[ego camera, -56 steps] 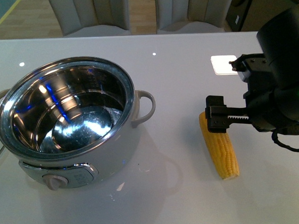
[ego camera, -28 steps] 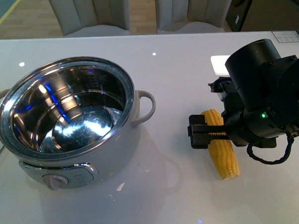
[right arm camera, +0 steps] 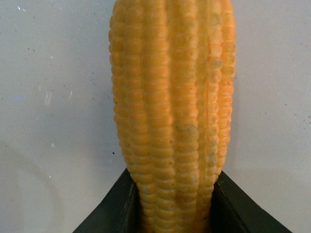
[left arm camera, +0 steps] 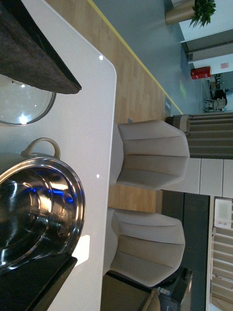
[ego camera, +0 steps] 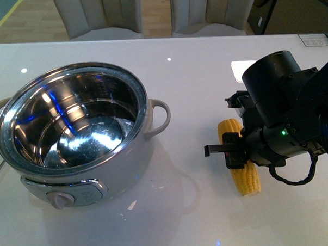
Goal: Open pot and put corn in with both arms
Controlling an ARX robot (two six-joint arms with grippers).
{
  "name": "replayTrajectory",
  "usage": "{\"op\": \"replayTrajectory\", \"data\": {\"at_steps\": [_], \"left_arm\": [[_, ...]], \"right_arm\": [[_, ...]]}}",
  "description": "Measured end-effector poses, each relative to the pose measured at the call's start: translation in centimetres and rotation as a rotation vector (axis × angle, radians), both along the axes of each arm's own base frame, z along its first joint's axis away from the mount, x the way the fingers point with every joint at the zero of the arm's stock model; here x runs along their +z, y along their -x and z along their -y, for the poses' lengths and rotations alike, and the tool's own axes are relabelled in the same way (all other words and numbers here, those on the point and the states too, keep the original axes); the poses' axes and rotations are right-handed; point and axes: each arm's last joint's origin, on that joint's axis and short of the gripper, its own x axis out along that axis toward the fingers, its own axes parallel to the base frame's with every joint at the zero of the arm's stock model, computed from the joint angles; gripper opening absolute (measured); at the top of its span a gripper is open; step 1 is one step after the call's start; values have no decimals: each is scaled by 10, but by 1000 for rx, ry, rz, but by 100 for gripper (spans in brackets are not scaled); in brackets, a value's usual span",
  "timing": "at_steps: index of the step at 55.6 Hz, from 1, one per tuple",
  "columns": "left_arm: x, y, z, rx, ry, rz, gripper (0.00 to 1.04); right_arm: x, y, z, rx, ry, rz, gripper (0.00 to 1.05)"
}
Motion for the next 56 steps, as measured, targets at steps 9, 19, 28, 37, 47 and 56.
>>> {"op": "replayTrajectory", "data": {"at_steps": [9, 19, 28, 37, 47, 56], "left_arm": [[0, 0, 0, 0, 0, 0, 98], [0, 0, 0, 0, 0, 0, 98], [0, 0, 0, 0, 0, 0, 98], [0, 0, 0, 0, 0, 0, 98], [0, 0, 0, 0, 0, 0, 98], [0, 0, 0, 0, 0, 0, 98]], "right_arm": [[12, -2, 4, -57, -97, 58, 22], [41, -8, 7, -95, -198, 132, 21], [82, -15, 4, -122, -308, 229, 20], [121, -24, -17, -79, -383, 317, 19], [150, -32, -63, 6, -520, 336, 18], [155, -38, -93, 45, -595, 307, 17]]}}
